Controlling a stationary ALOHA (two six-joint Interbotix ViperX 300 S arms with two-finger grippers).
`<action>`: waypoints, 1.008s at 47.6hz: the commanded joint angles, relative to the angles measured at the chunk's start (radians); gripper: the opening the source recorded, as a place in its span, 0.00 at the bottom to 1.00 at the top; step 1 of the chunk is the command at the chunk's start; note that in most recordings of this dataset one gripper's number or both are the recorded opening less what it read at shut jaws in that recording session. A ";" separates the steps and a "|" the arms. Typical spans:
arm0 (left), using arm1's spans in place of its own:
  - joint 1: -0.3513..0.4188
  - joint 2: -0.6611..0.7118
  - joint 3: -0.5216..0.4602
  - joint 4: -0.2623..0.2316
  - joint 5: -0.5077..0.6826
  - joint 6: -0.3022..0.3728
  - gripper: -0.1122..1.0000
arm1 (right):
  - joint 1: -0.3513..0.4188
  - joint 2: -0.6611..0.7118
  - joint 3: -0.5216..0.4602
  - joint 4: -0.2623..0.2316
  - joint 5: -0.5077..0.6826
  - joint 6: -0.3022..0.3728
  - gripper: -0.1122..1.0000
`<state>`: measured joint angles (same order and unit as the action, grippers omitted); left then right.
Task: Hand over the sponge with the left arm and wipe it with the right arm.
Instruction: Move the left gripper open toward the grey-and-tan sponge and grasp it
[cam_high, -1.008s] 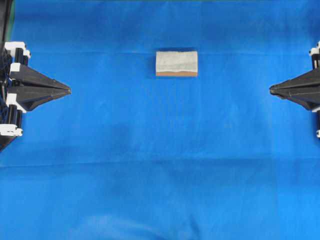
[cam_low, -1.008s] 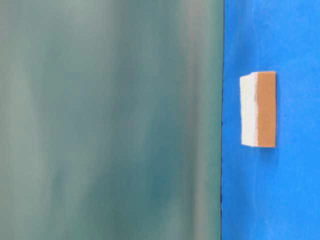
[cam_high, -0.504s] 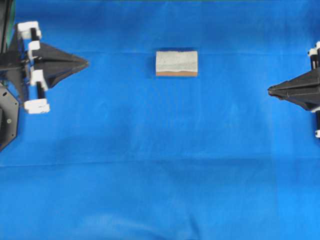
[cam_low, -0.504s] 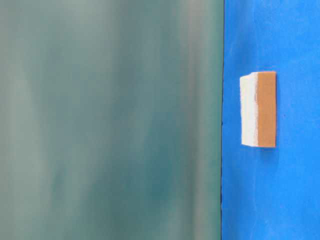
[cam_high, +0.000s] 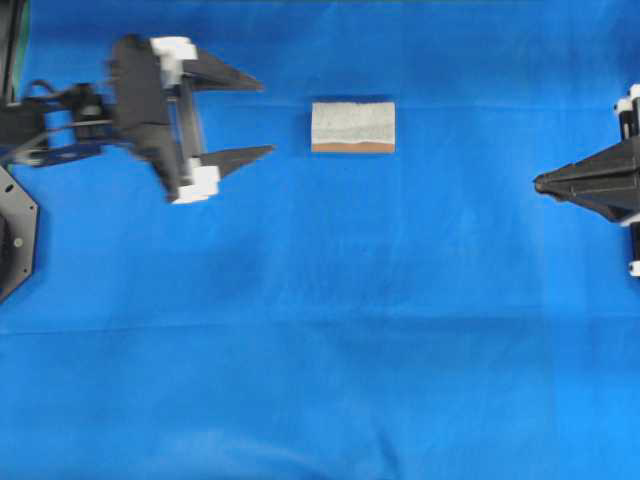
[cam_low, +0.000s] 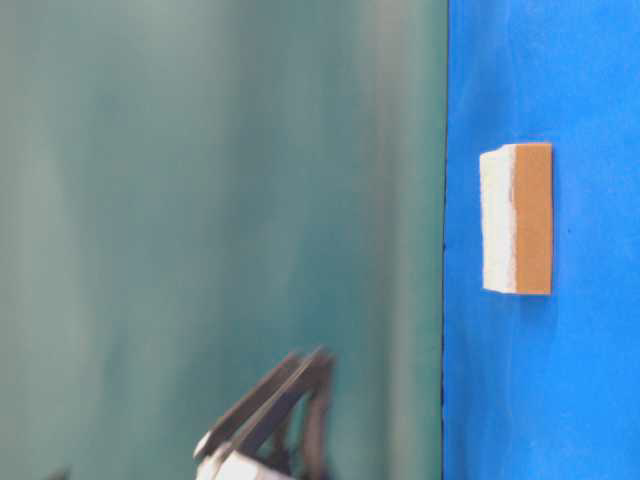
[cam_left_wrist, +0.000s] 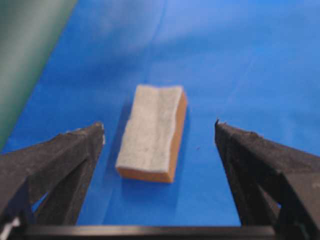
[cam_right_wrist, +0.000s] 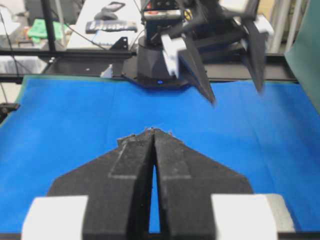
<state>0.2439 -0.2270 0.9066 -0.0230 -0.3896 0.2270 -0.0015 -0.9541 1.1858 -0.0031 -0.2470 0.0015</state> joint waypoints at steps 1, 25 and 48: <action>0.015 0.098 -0.080 0.000 -0.008 0.000 0.95 | 0.003 0.009 -0.029 0.003 -0.002 0.002 0.10; 0.054 0.433 -0.273 0.008 0.028 0.003 0.95 | 0.002 0.035 -0.021 0.003 0.009 0.002 0.10; 0.089 0.515 -0.305 0.008 0.032 0.003 0.95 | 0.002 0.051 -0.020 0.003 0.017 0.000 0.10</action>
<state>0.3283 0.3037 0.6182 -0.0184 -0.3559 0.2270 -0.0015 -0.9112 1.1842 -0.0031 -0.2255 0.0015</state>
